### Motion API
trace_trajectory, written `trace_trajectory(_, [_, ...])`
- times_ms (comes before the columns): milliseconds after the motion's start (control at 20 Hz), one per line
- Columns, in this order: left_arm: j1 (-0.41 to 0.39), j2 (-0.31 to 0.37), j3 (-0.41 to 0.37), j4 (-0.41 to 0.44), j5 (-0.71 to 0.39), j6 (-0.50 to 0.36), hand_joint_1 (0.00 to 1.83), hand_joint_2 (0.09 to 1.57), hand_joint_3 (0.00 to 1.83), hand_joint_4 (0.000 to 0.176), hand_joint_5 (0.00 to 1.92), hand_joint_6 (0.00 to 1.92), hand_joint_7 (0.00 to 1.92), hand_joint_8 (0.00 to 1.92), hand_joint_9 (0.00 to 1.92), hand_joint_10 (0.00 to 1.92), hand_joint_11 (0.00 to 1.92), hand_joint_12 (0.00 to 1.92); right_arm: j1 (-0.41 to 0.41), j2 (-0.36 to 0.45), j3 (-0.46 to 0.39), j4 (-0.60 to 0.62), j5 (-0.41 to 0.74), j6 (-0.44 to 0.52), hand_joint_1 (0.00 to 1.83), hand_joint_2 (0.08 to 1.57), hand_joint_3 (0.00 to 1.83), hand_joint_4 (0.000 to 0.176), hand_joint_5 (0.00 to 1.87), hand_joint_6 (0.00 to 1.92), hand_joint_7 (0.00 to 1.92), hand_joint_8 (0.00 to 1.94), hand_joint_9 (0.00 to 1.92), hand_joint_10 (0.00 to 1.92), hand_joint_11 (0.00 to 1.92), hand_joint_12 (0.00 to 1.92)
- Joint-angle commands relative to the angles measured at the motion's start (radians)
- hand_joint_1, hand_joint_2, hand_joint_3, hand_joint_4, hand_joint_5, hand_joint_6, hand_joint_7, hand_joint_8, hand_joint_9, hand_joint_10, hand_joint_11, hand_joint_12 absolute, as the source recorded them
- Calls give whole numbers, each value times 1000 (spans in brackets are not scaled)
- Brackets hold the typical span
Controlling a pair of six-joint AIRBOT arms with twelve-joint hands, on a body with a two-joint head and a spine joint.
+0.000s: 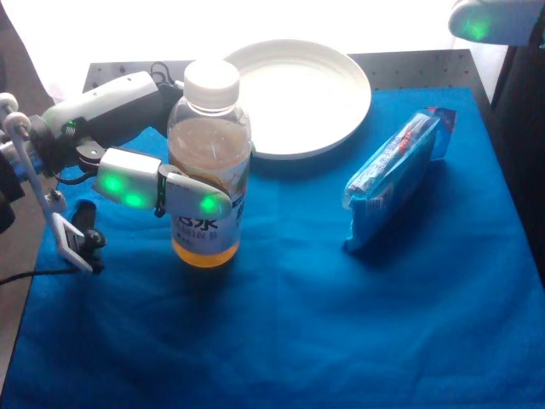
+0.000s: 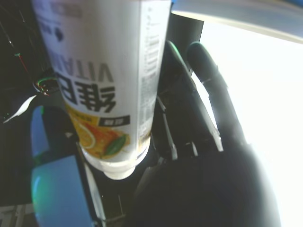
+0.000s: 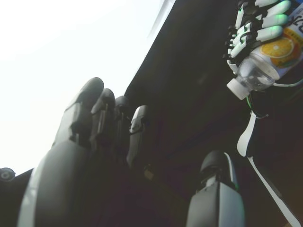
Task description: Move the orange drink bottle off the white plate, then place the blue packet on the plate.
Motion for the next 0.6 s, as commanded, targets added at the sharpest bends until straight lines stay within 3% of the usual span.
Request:
trace_trajectory(0, [-6,-7,2,-48,-120,-22,1196,1156,1,9,871,1073,926,1157,1041,5,428,1184,12,-1,0,52,101,8,503,904,0,62,474,2,319,5,250,6,1,691])
trace_trajectory(100, [-1,-7,2,-45,-119,-25,1203,1133,0,32,908,1079,976,1016,1007,3,434,1066,12,-1,0,50,101,8,514,894,0,60,464,0,304,1,231,4,0,662])
trace_trajectory(150, [1,-7,2,-45,-119,-26,1201,1135,1,32,895,1111,975,1004,993,2,433,1036,12,-1,0,50,101,8,517,897,0,61,465,1,305,1,234,5,0,663])
trace_trajectory(200, [2,-6,2,-45,-119,-26,1111,1122,0,0,953,1020,922,508,971,18,437,991,12,-1,0,50,101,8,522,902,1,61,462,0,298,0,229,2,0,665])
trace_trajectory(250, [4,-6,2,-44,-119,-28,1065,1006,0,0,869,505,963,265,963,14,453,921,12,-1,0,49,101,8,526,903,0,54,462,0,300,0,237,3,0,688])
trace_trajectory(300, [6,-3,1,-41,-121,-31,1063,974,0,0,903,243,1005,127,961,9,474,861,12,-1,0,48,101,8,512,899,0,51,456,0,300,0,242,3,0,696])
trace_trajectory(350, [9,2,-3,-40,-122,-31,1025,934,2,0,914,116,1004,54,930,2,475,800,12,-1,0,47,101,8,511,897,0,46,451,0,294,0,241,3,0,699])
trace_trajectory(400, [11,6,-6,-40,-122,-31,956,883,2,0,910,53,984,18,897,0,462,730,12,-1,0,47,101,8,508,888,0,55,454,1,299,2,241,2,0,699])
trace_trajectory(550, [16,24,-18,-37,-122,-31,869,776,0,0,793,0,865,0,784,0,387,724,12,-1,0,44,101,8,513,899,1,51,442,0,303,3,240,1,0,697])
